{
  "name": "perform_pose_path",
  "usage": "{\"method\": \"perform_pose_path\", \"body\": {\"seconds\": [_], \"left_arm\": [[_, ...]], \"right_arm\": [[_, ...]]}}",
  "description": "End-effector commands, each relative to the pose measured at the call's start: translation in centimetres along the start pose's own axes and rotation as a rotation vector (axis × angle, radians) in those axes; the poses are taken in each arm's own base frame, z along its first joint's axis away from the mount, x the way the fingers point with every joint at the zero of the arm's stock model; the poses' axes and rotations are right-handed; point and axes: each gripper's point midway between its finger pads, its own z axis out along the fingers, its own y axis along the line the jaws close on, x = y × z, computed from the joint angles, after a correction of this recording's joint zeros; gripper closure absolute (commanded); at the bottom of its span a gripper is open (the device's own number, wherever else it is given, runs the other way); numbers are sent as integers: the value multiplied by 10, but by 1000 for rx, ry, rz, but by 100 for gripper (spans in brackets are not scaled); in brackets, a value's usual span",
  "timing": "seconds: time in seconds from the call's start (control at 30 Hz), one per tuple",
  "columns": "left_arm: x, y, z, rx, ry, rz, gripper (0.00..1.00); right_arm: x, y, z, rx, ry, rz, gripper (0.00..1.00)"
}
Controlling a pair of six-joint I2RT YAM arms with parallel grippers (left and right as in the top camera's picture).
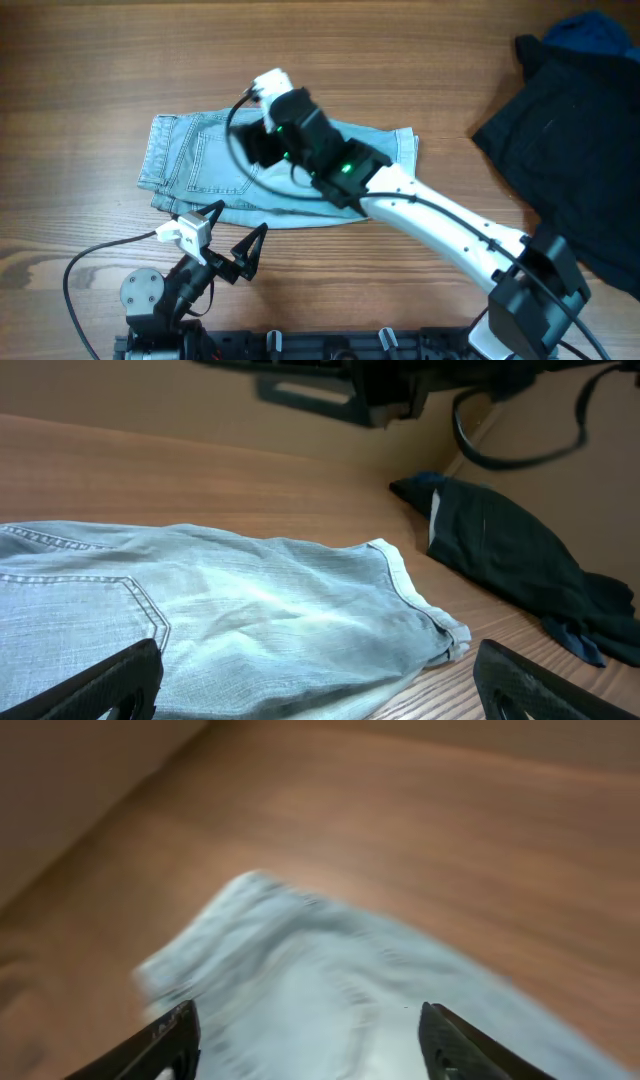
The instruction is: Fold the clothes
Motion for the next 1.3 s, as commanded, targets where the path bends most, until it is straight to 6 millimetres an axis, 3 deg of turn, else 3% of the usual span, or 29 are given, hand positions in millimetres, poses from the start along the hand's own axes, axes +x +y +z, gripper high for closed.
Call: {"method": "perform_pose_path", "body": {"seconds": [0.0,0.07,0.17,0.27,0.33,0.47,0.6,0.93,1.13,1.27], "left_arm": [[4,-2,1,17,9,-12,0],[4,-2,1,17,9,-12,0],[4,-2,1,17,9,-12,0],[4,-2,1,17,9,-12,0],[4,-2,1,17,9,-12,0],[4,-2,1,17,9,-12,0],[-2,-1,1,11,-14,4,0],[-85,-36,-16,104,-334,189,0],[-124,-47,-21,87,-320,210,0],[-159,-50,-7,81,-208,287,0]], "right_arm": [[-61,-68,-45,235,-164,21,26],[-74,-104,-67,324,-195,55,27],[-76,-142,-89,402,-182,92,27],[-57,-178,-102,485,-95,129,27],[-28,-198,-108,524,25,155,26],[21,-194,-116,470,239,196,25],[42,-187,-121,442,331,213,24],[25,-186,-120,430,262,206,21],[27,-186,-120,432,269,203,18],[24,-196,-124,469,256,209,18]]}}
